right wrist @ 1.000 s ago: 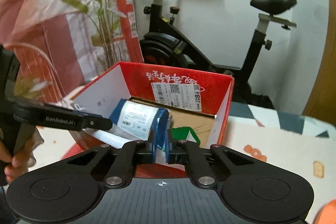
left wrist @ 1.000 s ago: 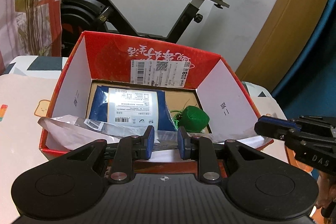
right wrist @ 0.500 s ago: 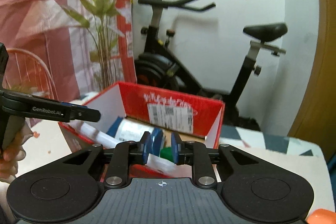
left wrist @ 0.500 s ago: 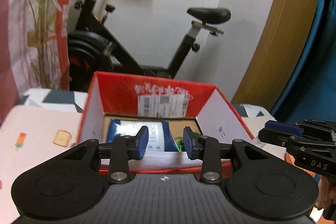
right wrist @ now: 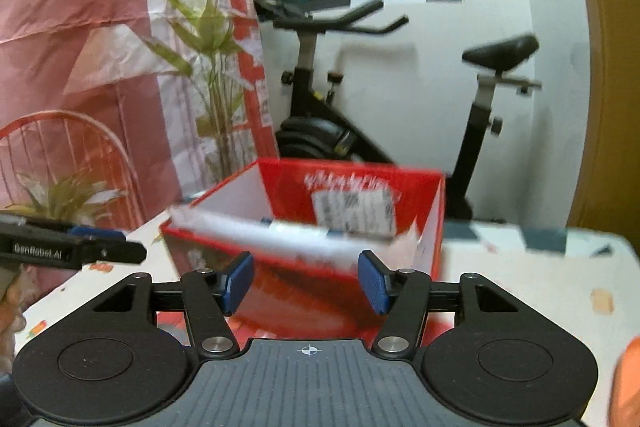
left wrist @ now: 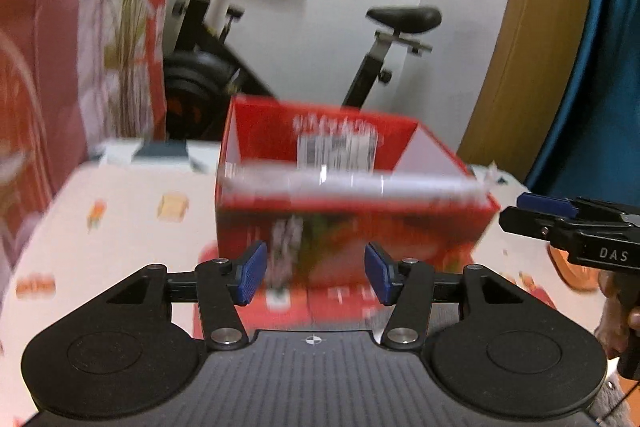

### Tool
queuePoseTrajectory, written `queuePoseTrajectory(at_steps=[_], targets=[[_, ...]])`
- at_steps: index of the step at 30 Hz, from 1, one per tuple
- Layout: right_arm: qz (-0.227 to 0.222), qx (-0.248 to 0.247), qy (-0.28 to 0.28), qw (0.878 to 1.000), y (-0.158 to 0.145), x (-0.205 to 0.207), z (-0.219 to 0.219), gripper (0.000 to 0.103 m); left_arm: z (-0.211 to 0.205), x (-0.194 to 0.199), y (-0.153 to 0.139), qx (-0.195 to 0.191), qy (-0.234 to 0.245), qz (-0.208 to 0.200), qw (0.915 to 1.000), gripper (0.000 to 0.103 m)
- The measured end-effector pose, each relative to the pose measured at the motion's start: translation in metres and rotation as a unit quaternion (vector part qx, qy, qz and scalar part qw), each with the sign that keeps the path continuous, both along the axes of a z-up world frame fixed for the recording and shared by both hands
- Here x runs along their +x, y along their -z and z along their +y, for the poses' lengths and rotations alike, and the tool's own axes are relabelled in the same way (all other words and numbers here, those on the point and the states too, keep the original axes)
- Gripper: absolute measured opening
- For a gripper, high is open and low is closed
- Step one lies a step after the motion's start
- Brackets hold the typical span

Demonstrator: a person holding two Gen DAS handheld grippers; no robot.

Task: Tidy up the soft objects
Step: 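Move both grippers down to the black glove on the grey cloth, then close both grippers on the black glove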

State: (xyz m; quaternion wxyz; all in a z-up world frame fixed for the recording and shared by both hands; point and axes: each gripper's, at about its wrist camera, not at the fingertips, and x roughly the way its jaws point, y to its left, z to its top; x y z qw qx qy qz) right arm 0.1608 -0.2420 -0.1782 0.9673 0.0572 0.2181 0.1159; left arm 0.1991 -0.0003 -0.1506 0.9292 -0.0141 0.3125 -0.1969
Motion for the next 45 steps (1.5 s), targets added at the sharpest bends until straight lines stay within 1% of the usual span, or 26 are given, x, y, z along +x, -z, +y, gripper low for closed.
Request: queuePoseTrajectory(at_steps=[4, 8, 12, 15, 18, 24, 26, 27, 28, 30, 31, 33, 41, 45], targets=[[0.037, -0.002, -0.013, 0.999, 0.025, -0.009, 0.008, 0.054, 0.006, -0.018, 0.025, -0.015, -0.005, 0.049, 0.9987, 0.057], [0.073, -0.007, -0.034, 0.997, 0.05, -0.018, 0.019, 0.054, 0.006, -0.034, 0.047, -0.011, 0.004, 0.093, 0.9956, 0.057], [0.103, -0.023, -0.054, 0.993, 0.072, -0.029, 0.034, 0.054, 0.012, -0.045, 0.066, -0.017, 0.01, 0.14, 0.99, 0.058], [0.123, -0.019, -0.058, 0.991, 0.083, -0.033, 0.037, 0.054, 0.016, -0.053, 0.077, -0.017, 0.013, 0.17, 0.9852, 0.064], [0.14, -0.018, -0.057, 0.988, 0.089, -0.033, 0.036, 0.054, 0.017, -0.064, 0.085, -0.017, 0.02, 0.189, 0.9817, 0.065], [0.159, -0.02, -0.059, 0.985, 0.094, -0.03, 0.036, 0.054, 0.013, -0.065, 0.092, -0.013, 0.024, 0.199, 0.9796, 0.065], [0.165, -0.019, -0.057, 0.984, 0.097, -0.029, 0.037, 0.054, 0.01, -0.064, 0.096, -0.007, 0.024, 0.203, 0.9789, 0.061], [0.168, -0.018, -0.057, 0.984, 0.098, -0.028, 0.036, 0.054, 0.01, -0.064, 0.098, -0.003, 0.021, 0.203, 0.9789, 0.049], [0.171, -0.017, -0.057, 0.984, 0.1, -0.028, 0.036, 0.054, 0.01, -0.063, 0.099, -0.005, 0.019, 0.205, 0.9786, 0.042], [0.175, -0.014, -0.057, 0.983, 0.102, -0.027, 0.037, 0.054, 0.013, -0.062, 0.1, -0.012, 0.012, 0.207, 0.9782, 0.033], [0.176, -0.013, -0.058, 0.983, 0.103, -0.027, 0.038, 0.054, 0.014, -0.061, 0.101, -0.014, 0.009, 0.206, 0.9784, 0.032], [0.178, -0.011, -0.059, 0.982, 0.104, -0.026, 0.038, 0.054, 0.018, -0.059, 0.1, -0.03, 0.003, 0.204, 0.9786, 0.027], [0.188, -0.006, -0.064, 0.98, 0.11, -0.022, 0.042, 0.056, 0.017, -0.056, 0.086, -0.035, -0.011, 0.173, 0.9843, 0.022], [0.193, 0.002, -0.059, 0.979, 0.113, -0.021, 0.041, 0.061, 0.018, -0.055, 0.079, -0.038, -0.014, 0.156, 0.9869, 0.021]])
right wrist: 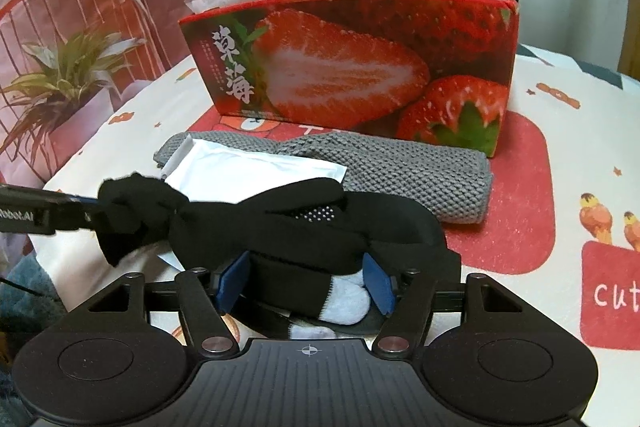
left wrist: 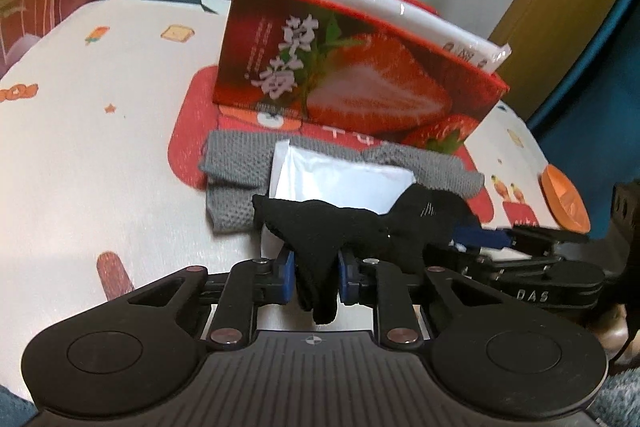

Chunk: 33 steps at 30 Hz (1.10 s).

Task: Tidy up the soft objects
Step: 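Close both grippers on the black glove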

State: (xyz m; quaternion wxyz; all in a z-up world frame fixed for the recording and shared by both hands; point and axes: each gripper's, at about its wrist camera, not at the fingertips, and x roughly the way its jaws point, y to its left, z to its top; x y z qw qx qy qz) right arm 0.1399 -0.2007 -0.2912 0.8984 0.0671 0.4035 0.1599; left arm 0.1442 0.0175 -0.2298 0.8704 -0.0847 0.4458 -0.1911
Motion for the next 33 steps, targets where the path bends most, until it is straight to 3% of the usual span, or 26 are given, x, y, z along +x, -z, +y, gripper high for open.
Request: queuePoseTrajectory(at_steps=[10, 16, 24, 26, 33], targets=[[-0.03, -0.006, -0.004, 1.0, -0.006, -0.001, 0.004, 0.061, 0.0, 0.018, -0.006, -0.004, -0.023, -0.025, 0.9994, 0.021], [-0.064, -0.033, -0.02, 0.997, -0.011, -0.002, 0.011, 0.068, -0.007, 0.038, 0.0, -0.004, -0.026, -0.022, 0.9994, 0.021], [-0.085, -0.059, -0.035, 0.994, -0.004, 0.011, 0.014, 0.069, -0.008, 0.049, 0.015, -0.008, -0.024, -0.013, 0.9996, 0.021], [-0.082, -0.051, -0.036, 0.995, -0.001, 0.013, 0.014, 0.067, -0.007, 0.049, 0.018, -0.01, -0.024, -0.01, 0.9996, 0.021], [-0.072, -0.005, -0.034, 0.997, 0.003, 0.012, 0.008, 0.04, -0.003, 0.048, 0.026, -0.021, -0.029, -0.009, 0.9993, 0.022]])
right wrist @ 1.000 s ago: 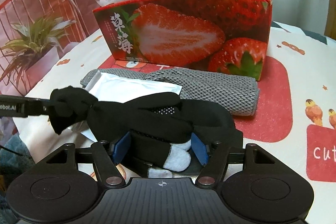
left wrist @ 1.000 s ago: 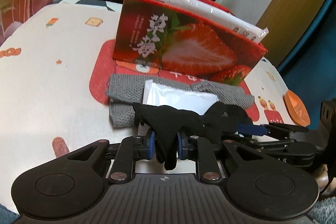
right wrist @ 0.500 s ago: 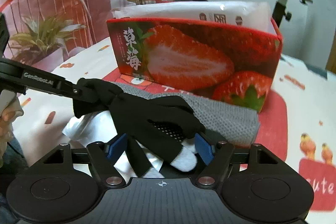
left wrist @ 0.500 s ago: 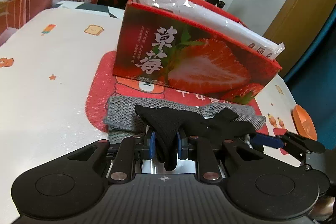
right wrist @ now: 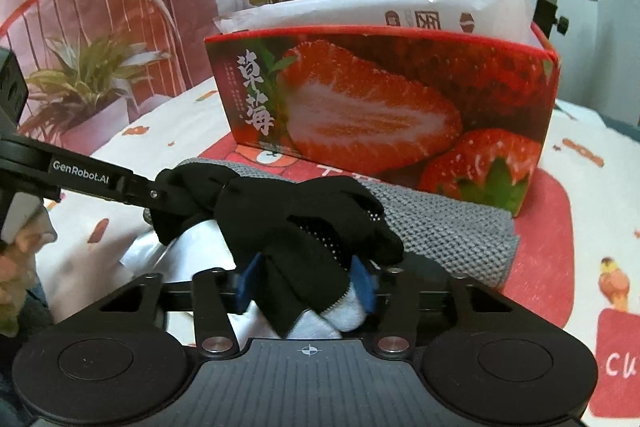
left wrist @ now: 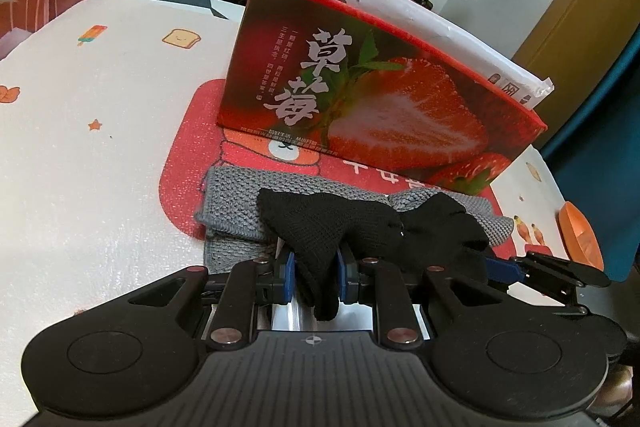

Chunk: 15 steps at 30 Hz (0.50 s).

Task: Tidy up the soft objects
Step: 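Close both grippers on the black glove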

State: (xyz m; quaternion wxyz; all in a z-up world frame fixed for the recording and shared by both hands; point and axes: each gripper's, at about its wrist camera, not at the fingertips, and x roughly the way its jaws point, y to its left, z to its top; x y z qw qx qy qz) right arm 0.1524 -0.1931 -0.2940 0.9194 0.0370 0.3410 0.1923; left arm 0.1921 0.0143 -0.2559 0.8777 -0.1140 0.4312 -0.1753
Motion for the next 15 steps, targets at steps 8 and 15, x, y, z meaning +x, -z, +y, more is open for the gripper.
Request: queuePoseTrajectory(at_steps=[8, 15], targets=[[0.004, 0.034, 0.025, 0.999, 0.0, -0.001, -0.009, 0.019, -0.002, -0.006, 0.005, -0.004, -0.004, -0.011, 0.9999, 0.022], [-0.031, 0.023, 0.017, 0.999, -0.018, -0.009, -0.005, 0.012, -0.002, -0.01, -0.001, -0.005, -0.008, -0.014, 0.9999, 0.019]])
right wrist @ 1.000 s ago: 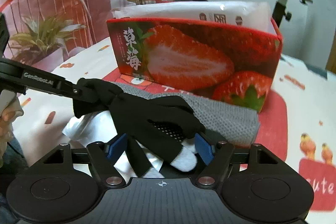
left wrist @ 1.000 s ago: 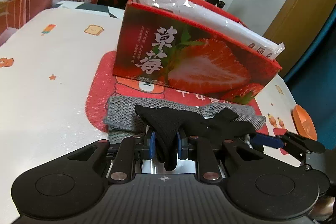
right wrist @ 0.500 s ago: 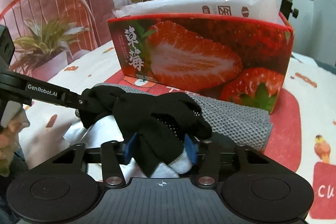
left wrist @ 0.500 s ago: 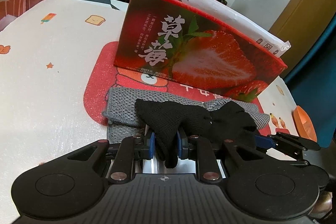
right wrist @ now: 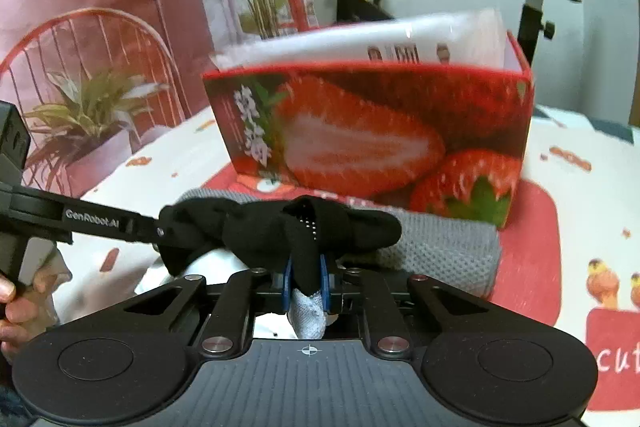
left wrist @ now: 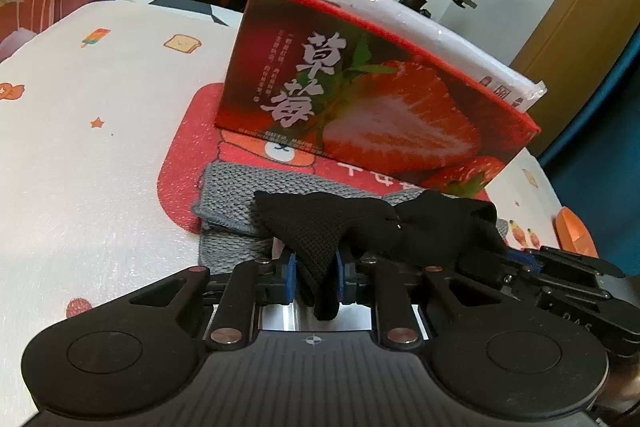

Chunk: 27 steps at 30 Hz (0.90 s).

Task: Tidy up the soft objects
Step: 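Close both grippers on the black glove, then lift the black glove with both grippers and release it into the box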

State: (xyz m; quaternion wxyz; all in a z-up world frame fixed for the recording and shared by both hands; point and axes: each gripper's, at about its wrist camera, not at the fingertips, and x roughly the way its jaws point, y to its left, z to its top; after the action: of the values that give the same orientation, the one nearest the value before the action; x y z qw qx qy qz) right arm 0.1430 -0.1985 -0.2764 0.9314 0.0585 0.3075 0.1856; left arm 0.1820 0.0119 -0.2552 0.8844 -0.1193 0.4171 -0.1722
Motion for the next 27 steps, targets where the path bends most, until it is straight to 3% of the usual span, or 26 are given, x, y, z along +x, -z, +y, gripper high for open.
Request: queuePoseTrajectory(at_steps=[15, 27], targets=[[-0.095, 0.02, -0.013, 0.995, -0.068, -0.007, -0.009, 0.012, 0.001, -0.015, -0.073, -0.011, 0.0, -0.102, 0.9948, 0.019], [-0.145, 0.024, -0.009, 0.989, -0.132, 0.029, -0.021, 0.012, -0.014, 0.025, -0.139, -0.006, 0.019, -0.174, 0.9845, 0.019]])
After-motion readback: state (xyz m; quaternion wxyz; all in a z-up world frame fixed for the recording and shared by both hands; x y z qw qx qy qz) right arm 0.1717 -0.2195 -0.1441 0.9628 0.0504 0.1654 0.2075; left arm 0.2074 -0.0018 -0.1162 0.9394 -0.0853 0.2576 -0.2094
